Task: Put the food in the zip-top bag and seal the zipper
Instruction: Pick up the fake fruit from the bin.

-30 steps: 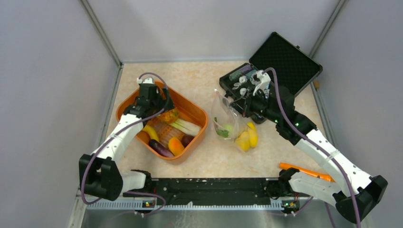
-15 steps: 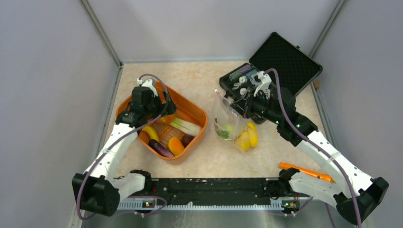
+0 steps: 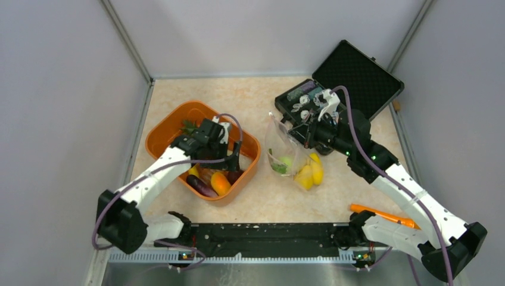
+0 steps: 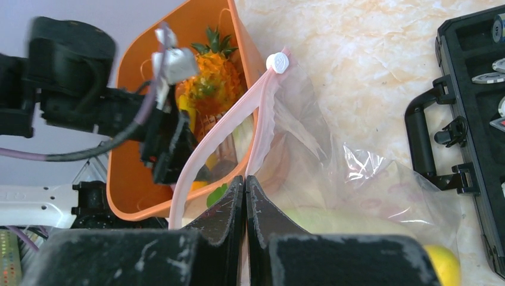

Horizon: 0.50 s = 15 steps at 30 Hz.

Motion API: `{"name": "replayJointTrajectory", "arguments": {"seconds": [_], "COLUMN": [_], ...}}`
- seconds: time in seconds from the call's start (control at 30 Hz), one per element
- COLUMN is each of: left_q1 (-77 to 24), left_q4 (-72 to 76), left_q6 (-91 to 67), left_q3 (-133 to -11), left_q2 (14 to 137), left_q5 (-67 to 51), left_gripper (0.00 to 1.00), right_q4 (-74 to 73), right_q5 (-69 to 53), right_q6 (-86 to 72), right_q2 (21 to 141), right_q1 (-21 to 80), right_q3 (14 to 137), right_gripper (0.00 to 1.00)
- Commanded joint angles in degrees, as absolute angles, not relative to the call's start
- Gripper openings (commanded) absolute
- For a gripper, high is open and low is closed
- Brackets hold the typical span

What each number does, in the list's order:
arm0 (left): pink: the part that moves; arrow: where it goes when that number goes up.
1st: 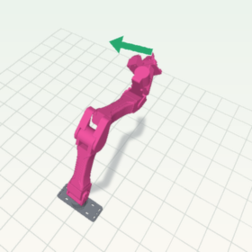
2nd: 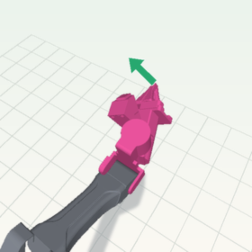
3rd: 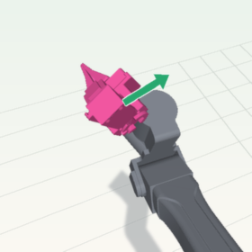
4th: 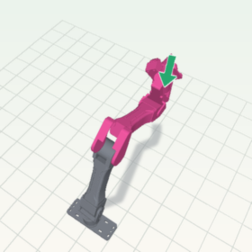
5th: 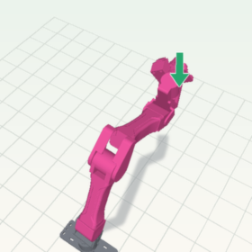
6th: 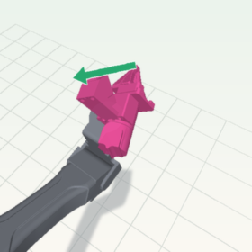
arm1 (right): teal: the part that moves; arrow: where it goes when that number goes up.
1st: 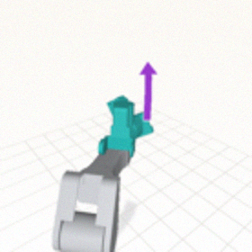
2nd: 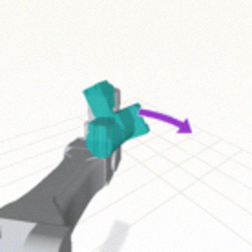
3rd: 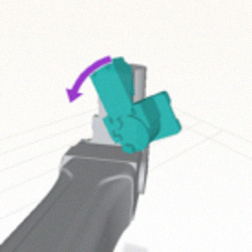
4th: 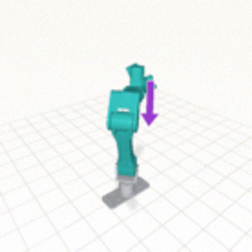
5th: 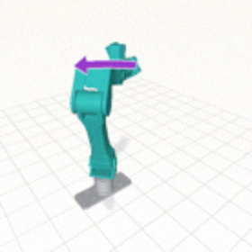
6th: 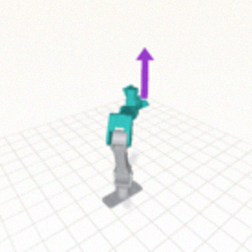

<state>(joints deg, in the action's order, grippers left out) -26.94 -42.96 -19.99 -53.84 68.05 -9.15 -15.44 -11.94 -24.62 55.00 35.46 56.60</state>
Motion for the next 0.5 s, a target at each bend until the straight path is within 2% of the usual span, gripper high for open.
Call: {"name": "replayJointTrajectory", "arguments": {"seconds": [0.0,0.3,0.47], "left_q1": [-29.9,-30.3,-30.7], "left_q4": [-51.8,-45.9,-36.4], "left_q6": [-19.3,-20.6,-25.0], "left_q3": [-57.6,-53.0,-48.2], "left_q2": [75.8,81.1,83.7], "left_q5": [-0.6,-3.7,-6.6], "left_gripper": [0.99,0.99,0.99], "right_q4": [-13.1,-14.2,-13.9], "right_q5": [-12.8,-11.5,-11.7], "right_q6": [-24.6,-24.2,-24.2], "right_q2": [54.5,53.5,54.0], "right_q1": [35.2,35.3,35.2], "right_q3": [57.0,57.0,57.1], "right_gripper": [0.00,0.00,0.00]}}
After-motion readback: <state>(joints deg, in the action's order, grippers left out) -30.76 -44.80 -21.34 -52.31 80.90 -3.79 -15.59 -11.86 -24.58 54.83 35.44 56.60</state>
